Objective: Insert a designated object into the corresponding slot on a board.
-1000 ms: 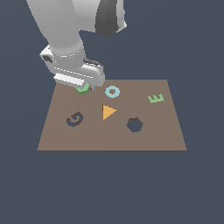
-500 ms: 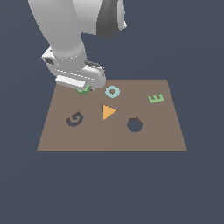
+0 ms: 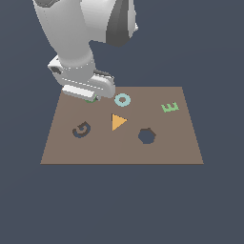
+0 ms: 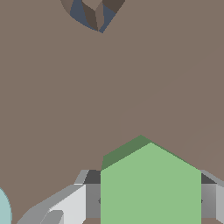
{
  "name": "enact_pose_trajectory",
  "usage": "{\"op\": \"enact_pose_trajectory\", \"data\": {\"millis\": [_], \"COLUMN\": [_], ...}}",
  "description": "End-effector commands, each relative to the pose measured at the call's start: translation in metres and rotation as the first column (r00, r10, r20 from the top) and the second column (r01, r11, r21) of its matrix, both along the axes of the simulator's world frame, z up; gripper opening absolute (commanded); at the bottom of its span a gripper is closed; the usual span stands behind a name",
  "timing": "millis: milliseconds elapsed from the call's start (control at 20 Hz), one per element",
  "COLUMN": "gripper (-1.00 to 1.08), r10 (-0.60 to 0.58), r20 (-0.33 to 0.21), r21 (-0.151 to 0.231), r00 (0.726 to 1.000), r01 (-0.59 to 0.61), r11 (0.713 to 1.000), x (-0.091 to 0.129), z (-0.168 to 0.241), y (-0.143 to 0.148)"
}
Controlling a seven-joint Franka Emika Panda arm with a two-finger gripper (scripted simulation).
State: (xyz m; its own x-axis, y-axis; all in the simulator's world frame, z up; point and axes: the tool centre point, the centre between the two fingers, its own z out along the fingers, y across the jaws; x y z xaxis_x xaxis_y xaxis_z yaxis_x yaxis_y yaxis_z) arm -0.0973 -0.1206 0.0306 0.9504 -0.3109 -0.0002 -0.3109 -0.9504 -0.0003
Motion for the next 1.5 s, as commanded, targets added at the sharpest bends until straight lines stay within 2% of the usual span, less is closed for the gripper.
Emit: {"op": "enact_pose_trajectory", "data": {"millis": [0, 450, 700, 1050, 1450], "gripper": [-1.00, -1.00, -1.00, -1.00, -1.00], "r10": [0.000, -0.001, -0.007, -0.025, -0.055], "r20": [0.000, 0.000, 0.000, 0.000, 0.000], "r21": [0.000, 0.000, 0.000, 0.000, 0.000], "r00": [1.000, 1.000, 1.000, 1.000, 0.999], "r01": [0.000, 0.001, 0.007, 0.025, 0.055], "r11": [1.000, 1.000, 1.000, 1.000, 0.999], "x": [0.000, 0.001, 0.011, 0.039, 0.086], "z": [-0.001, 0.000, 0.001, 0.003, 0.006], "y": [0.000, 0.002, 0.017, 0.058, 0.123]}}
